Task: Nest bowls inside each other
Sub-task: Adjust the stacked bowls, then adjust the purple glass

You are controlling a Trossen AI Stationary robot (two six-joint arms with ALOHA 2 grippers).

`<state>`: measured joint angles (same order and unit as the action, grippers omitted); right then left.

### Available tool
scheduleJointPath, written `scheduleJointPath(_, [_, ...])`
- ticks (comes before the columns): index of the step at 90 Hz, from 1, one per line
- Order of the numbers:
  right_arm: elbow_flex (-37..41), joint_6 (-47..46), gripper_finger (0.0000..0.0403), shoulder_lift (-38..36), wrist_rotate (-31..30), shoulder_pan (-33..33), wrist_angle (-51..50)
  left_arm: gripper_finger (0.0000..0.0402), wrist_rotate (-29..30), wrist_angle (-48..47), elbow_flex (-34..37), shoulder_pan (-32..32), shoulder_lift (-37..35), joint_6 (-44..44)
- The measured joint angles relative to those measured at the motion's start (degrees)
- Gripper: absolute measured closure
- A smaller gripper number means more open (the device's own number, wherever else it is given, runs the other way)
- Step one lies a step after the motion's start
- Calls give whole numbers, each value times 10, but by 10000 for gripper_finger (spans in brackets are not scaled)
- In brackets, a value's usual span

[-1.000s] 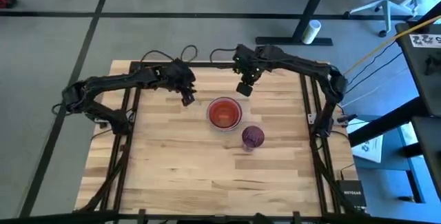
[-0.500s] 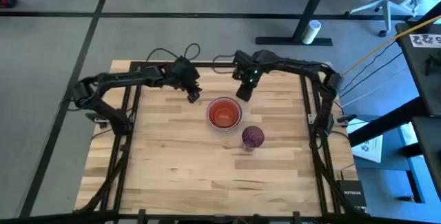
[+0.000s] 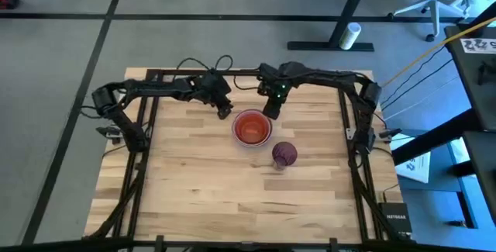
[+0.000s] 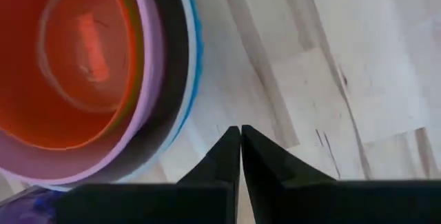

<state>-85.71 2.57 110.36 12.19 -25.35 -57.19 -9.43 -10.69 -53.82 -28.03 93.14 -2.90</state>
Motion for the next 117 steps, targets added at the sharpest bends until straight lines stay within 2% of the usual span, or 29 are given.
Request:
scheduleJointPath(12, [1, -6, 403, 24, 1, 20, 1, 283, 7, -30, 0, 4, 0, -2])
scheduleJointPath(35, [1, -7, 403, 48, 23, 57, 33, 283, 68, -97, 0, -2, -47, 6])
scheduleJointPath(52, [-11, -12, 403, 48, 24, 87, 38, 283, 82, -115, 0, -3, -84, 15])
scheduleJointPath(78, [-46, -37, 403, 48, 39, 162, 43, 283, 84, -127, 0, 3, -87, 10])
scheduleJointPath(90, [-46, -57, 402, 41, -38, 173, 9, 283, 86, -123, 0, 10, -87, 9])
scheduleJointPath(99, [-46, -54, 397, 8, -96, 163, 3, 283, 86, -110, 0, 16, -87, 8])
scheduleJointPath(117, [-47, -52, 341, -108, -112, 143, 27, 283, 84, -102, 0, 19, -116, 14])
